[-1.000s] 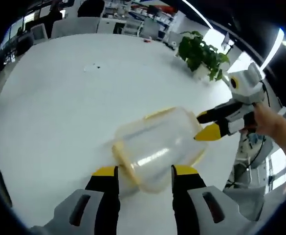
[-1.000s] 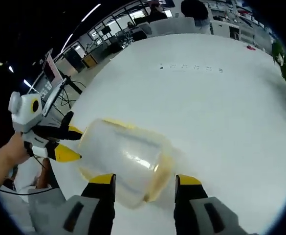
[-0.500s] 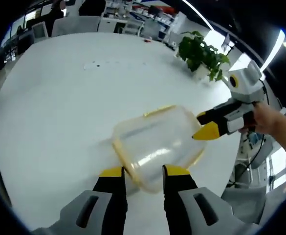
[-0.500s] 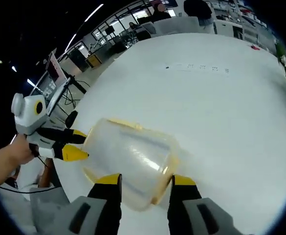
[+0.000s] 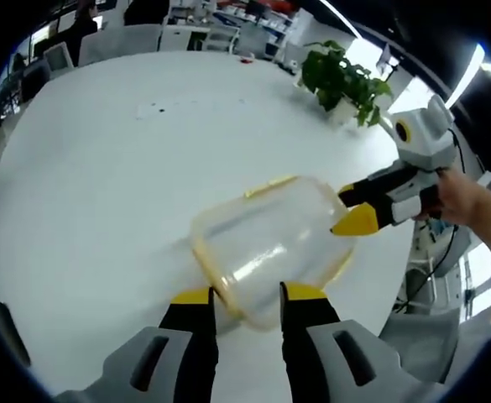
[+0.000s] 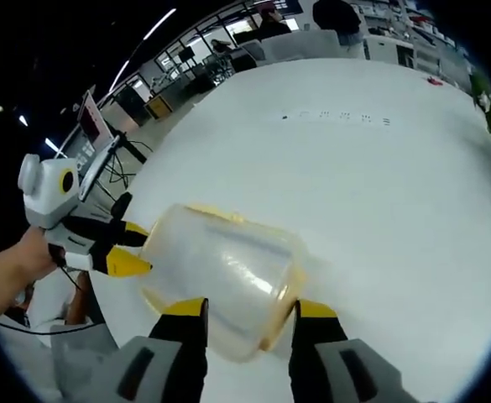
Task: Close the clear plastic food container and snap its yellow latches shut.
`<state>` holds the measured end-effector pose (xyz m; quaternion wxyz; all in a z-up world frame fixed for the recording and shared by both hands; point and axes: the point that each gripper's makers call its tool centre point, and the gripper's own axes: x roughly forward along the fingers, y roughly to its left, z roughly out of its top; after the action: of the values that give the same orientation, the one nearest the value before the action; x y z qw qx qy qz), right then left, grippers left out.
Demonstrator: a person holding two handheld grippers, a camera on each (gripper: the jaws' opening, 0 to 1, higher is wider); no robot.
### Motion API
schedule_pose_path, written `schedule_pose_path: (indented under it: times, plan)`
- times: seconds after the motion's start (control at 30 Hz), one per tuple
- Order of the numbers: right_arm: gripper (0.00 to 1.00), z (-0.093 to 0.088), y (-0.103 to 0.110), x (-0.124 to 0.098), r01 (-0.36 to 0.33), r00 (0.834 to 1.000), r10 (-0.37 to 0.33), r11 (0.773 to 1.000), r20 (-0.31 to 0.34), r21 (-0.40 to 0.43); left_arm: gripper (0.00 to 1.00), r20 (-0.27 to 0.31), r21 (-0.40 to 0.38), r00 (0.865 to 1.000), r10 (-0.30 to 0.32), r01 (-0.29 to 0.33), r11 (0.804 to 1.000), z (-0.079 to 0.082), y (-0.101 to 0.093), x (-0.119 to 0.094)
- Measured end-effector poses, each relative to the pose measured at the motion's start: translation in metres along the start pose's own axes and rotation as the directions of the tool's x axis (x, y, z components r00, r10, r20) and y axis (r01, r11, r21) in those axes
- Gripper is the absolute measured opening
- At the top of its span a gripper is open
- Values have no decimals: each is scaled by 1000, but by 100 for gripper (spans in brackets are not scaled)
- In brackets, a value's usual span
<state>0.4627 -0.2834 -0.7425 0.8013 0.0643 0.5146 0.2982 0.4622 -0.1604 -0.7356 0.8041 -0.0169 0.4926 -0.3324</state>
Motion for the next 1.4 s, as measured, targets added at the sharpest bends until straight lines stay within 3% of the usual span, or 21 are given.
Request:
schedule_pose_path:
  times: [0.5, 0.57, 0.7, 0.8, 0.9, 1.4]
  plan:
    - [39, 0, -2, 0, 2, 1000, -2, 1000, -16, 10, 27, -11, 13, 1000, 1, 0, 1000, 3, 1, -1]
    - [39, 2, -3, -1, 16, 1000, -16, 999, -9, -49, 25, -17, 42, 1000, 12, -11, 999, 4, 3, -3]
    - [41, 2, -2, -2, 25, 999, -27, 997, -26, -76, 19, -20, 94, 999, 35, -33, 995, 9, 7, -6]
    - [41, 0, 0, -4, 24, 999, -29, 994, -44, -111, 23, -25, 100, 1000, 14, -12, 995, 9, 4, -7]
    - [41, 1, 1, -7, 24, 999, -30, 991, -45, -131, 27, 6, 78, 1000, -3, 3, 997, 15, 1, -11]
    - [44, -5, 2, -13, 21, 992, -56, 958, -115, -287, 30, -15, 120, 1000, 9, -7, 993, 16, 3, -19]
